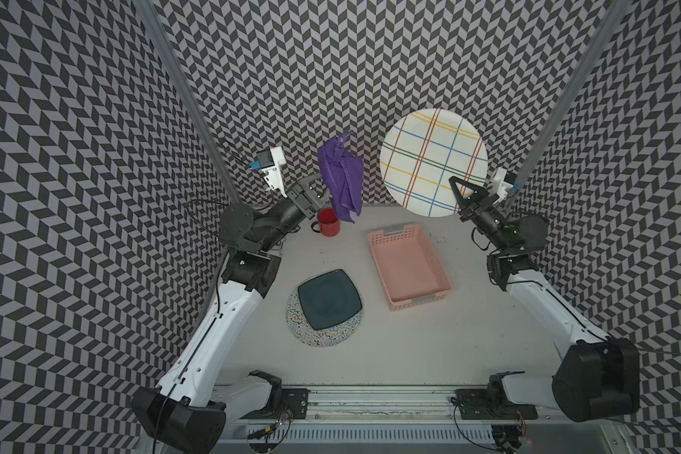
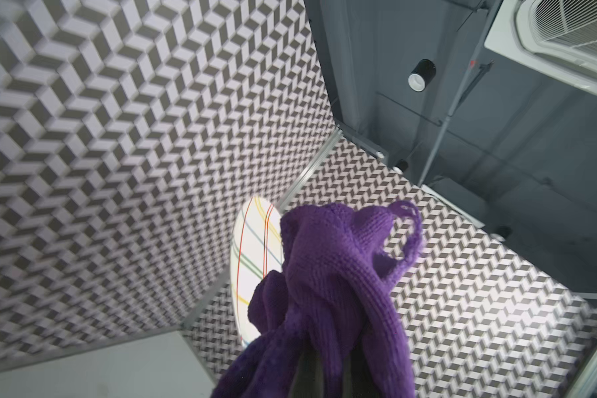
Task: Wipe the wet plate dry
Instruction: Wipe the plate with towel, then place the plate on the plate.
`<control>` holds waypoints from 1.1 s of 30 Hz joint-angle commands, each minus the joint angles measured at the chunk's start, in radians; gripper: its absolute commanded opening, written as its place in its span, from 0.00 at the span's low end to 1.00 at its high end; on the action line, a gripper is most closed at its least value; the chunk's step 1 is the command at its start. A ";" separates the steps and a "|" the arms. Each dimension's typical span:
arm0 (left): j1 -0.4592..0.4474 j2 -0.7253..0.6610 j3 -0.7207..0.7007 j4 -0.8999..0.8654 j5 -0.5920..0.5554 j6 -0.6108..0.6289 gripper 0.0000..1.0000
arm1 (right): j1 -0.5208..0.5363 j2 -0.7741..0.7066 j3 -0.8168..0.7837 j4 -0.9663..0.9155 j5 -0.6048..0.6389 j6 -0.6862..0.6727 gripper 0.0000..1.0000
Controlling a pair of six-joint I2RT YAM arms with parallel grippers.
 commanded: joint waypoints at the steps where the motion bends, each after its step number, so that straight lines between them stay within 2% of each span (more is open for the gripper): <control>1: 0.011 0.017 0.070 -0.343 -0.126 0.290 0.00 | 0.069 -0.024 -0.009 -0.306 -0.031 -0.249 0.00; 3: 0.013 0.036 0.117 -0.431 -0.187 0.349 0.00 | 0.151 0.005 -0.002 -0.434 -0.025 -0.367 0.00; 6: 0.017 0.058 0.157 -0.495 -0.233 0.390 0.00 | 0.276 0.079 0.013 -0.530 -0.006 -0.472 0.00; 10: 0.019 0.076 0.161 -0.507 -0.226 0.383 0.00 | 0.409 0.203 0.039 -0.513 -0.017 -0.521 0.00; 15: 0.017 0.078 0.137 -0.499 -0.209 0.365 0.00 | 0.531 0.408 0.184 -0.613 -0.071 -0.653 0.00; 19: 0.019 0.070 0.126 -0.496 -0.216 0.366 0.00 | 0.581 0.528 0.249 -0.653 -0.088 -0.706 0.00; 25: 0.019 0.068 0.112 -0.490 -0.219 0.361 0.00 | 0.582 0.658 0.320 -0.729 -0.126 -0.724 0.00; 27: 0.018 0.071 0.110 -0.492 -0.221 0.363 0.00 | 0.582 0.703 0.363 -0.810 -0.123 -0.764 0.05; 31: 0.019 0.067 0.097 -0.493 -0.232 0.369 0.00 | 0.582 0.708 0.361 -0.892 -0.033 -0.805 0.19; 33: 0.018 0.068 0.093 -0.495 -0.237 0.371 0.00 | 0.582 0.692 0.347 -0.920 0.013 -0.815 0.32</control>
